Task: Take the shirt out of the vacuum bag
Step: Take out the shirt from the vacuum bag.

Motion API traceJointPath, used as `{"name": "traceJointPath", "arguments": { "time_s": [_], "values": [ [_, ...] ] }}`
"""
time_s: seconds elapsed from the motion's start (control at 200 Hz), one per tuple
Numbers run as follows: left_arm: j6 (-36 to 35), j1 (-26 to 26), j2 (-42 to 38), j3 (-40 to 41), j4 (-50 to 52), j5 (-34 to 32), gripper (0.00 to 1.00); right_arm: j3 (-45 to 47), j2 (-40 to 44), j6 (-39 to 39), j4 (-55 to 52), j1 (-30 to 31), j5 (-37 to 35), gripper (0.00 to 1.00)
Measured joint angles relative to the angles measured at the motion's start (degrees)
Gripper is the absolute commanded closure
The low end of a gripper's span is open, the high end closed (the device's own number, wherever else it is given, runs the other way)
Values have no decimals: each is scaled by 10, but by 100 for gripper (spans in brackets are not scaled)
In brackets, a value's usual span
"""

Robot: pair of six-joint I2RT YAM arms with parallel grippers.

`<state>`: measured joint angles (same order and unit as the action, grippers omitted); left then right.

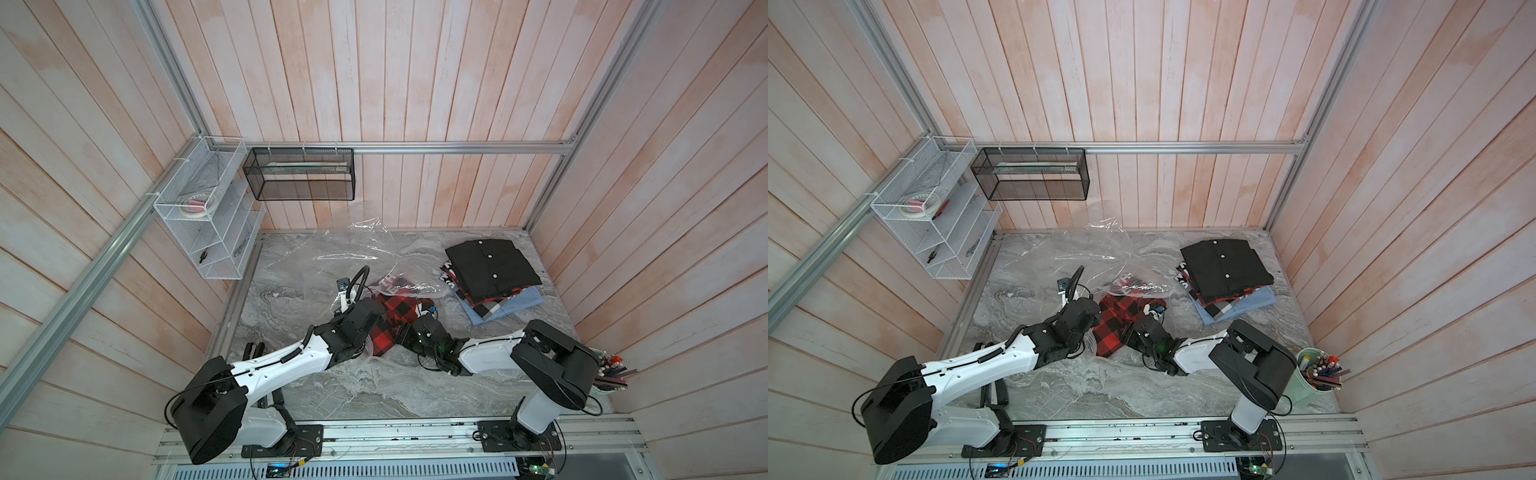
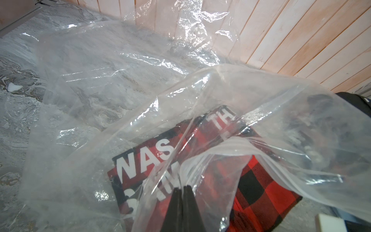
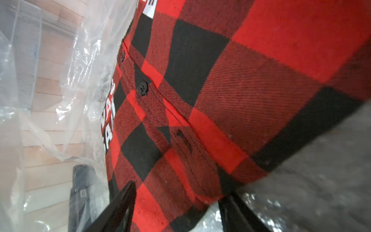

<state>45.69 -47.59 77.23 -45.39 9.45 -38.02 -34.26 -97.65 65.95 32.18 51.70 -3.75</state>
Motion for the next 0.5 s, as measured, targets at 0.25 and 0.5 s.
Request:
{"name": "traceJointPath", "arguments": {
  "time_s": [0.25,0.5],
  "values": [
    [0,-2,5,-1,-3,1,100,-17,-60,5,92,-1,2,44],
    [0,-6,8,0,-4,1,100,-34,-94,25,119,-22,17,62]
  ]
}}
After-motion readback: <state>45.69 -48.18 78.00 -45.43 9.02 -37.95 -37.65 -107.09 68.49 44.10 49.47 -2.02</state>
